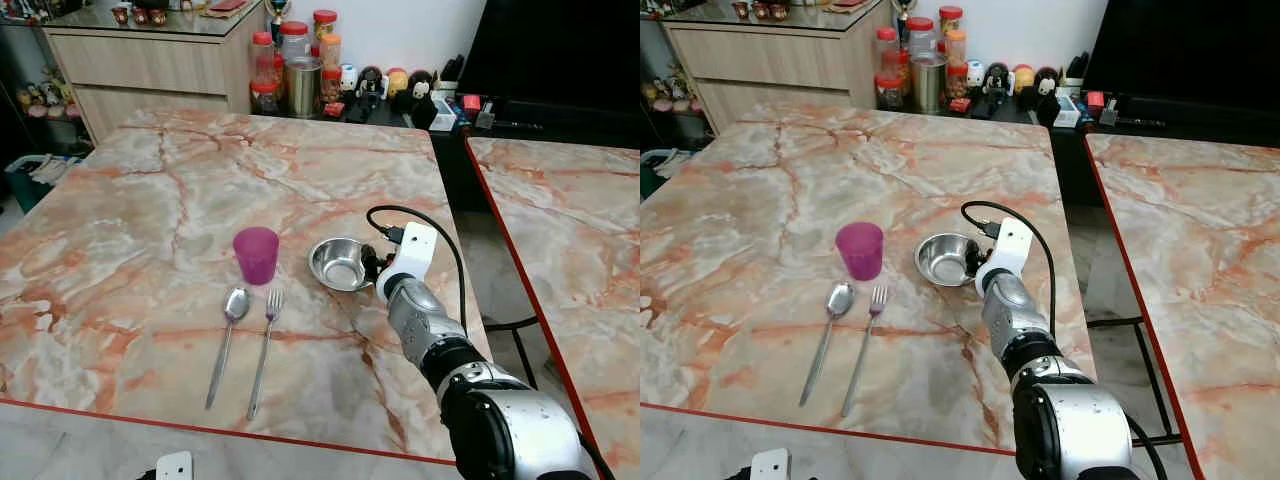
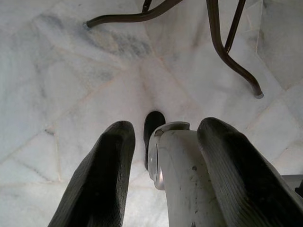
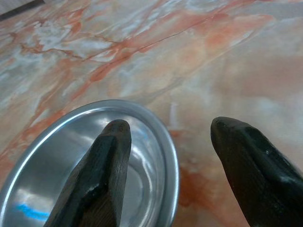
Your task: Setting the table
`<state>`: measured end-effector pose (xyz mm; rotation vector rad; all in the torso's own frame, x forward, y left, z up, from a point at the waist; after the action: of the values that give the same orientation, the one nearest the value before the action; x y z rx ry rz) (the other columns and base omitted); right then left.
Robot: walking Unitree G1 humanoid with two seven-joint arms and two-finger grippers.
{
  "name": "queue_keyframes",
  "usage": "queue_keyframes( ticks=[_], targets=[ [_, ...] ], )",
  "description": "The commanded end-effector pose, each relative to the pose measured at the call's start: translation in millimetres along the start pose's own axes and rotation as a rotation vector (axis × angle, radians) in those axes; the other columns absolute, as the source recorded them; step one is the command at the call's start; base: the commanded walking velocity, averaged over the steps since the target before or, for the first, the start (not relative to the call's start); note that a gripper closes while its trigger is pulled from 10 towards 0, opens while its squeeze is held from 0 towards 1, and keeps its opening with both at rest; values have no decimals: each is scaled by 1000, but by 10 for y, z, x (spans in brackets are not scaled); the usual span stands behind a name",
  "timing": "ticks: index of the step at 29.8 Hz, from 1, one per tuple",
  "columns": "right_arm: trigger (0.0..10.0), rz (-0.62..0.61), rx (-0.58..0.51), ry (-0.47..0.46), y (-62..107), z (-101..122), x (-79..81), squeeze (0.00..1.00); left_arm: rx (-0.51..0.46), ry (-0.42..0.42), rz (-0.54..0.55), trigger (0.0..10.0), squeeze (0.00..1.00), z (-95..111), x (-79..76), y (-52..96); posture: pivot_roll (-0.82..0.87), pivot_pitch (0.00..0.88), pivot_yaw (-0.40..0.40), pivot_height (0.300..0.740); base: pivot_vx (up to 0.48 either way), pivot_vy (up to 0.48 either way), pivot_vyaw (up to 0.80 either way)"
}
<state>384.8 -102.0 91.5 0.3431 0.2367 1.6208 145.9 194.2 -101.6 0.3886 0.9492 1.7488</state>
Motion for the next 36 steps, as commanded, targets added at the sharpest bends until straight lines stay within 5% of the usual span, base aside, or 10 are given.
queue_keyframes(
  ticks=[1,26,28,36],
  targets=[
    [10000,9,2,10,-9,45,5,0,140,-17,3,10000,0,-417,31,149,101,106,-105,740,0,0,0],
    [10000,111,3,-36,-4,38,201,0,126,-6,38,10000,0,-559,145,267,136,206,-125,740,0,0,0],
    [0,109,7,-47,-1,17,203,0,126,-13,34,10000,0,-566,136,271,136,207,-124,740,0,0,0],
    [0,128,-5,-71,5,7,220,0,118,-16,36,10000,0,-543,128,258,135,205,-131,740,0,0,0]
  ],
)
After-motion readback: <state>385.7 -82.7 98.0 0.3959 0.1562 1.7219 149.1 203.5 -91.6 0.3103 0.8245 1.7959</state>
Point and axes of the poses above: a point about 5 cm out from each wrist's last joint towards the gripper, its own y axis pointing back from the gripper into the wrist, its own z axis along the axis of the wrist's last joint, x = y × z, the point moved 1 cm from there along -y, pointing out of the wrist towards the gripper, and after that the axes turned 14 degrees about y, right-handed, at the moved point
